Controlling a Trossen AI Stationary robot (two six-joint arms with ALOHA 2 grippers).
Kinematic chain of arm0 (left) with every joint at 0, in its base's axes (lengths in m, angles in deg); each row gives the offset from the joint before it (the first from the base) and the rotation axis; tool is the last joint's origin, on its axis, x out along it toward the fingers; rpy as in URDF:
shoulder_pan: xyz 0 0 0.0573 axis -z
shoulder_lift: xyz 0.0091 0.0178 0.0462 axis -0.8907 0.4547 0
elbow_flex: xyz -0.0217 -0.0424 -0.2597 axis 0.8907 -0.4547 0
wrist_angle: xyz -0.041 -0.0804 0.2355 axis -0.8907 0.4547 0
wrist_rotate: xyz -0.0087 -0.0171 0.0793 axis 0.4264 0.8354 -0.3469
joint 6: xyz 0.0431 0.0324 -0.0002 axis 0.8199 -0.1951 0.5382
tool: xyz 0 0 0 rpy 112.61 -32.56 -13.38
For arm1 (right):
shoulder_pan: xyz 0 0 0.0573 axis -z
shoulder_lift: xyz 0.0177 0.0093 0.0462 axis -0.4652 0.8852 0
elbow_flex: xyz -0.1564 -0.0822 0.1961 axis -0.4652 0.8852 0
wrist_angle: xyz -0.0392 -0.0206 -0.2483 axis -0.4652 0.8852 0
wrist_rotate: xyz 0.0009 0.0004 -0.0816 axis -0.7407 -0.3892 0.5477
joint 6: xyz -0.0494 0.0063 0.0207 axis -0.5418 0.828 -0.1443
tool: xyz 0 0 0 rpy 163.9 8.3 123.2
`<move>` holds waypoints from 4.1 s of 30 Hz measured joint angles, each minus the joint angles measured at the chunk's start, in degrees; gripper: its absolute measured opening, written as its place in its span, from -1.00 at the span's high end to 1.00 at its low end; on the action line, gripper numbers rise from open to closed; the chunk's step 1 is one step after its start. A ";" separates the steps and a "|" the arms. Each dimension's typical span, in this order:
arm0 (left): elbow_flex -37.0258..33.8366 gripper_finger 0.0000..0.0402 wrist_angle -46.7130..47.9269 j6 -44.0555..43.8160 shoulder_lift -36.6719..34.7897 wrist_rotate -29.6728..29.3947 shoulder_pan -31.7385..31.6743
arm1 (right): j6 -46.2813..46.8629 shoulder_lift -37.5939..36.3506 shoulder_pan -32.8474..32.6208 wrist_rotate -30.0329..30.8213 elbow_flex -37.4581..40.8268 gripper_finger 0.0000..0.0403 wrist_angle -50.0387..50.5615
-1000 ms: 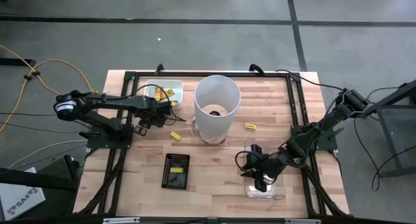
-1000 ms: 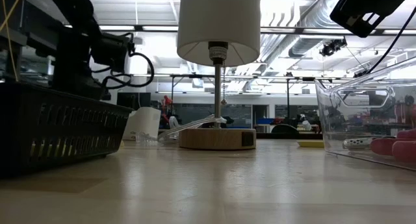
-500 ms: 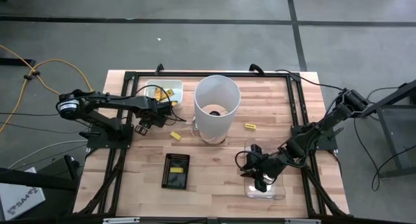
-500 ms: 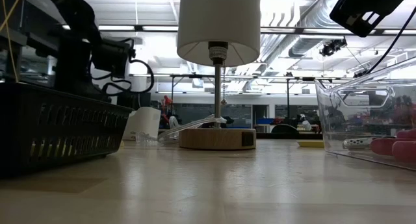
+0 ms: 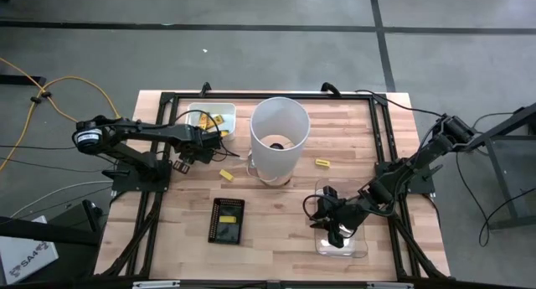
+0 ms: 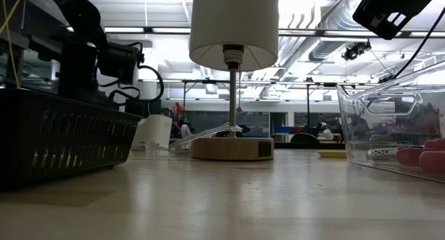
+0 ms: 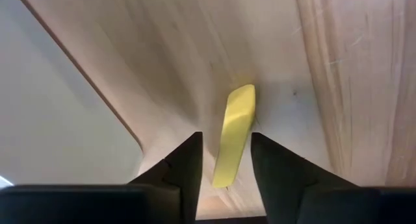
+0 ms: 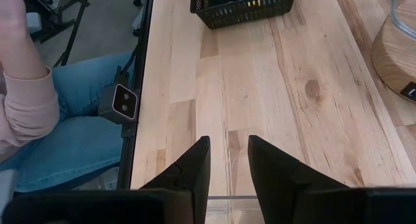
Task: Pick & Place School Supplies
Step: Put the yellow eraser into the black bin
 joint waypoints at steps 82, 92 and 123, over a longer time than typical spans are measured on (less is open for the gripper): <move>8.63 0.82 -17.36 -14.16 -11.85 8.99 41.85 | 0.00 0.00 0.00 -0.02 0.02 0.52 0.02; 12.26 0.82 -22.68 -18.47 -5.12 16.99 44.95 | 0.00 0.00 0.01 -0.01 0.02 0.52 0.02; 12.31 0.65 -30.85 -49.75 5.14 33.09 44.74 | 0.00 0.00 0.00 -0.02 0.01 0.52 -0.17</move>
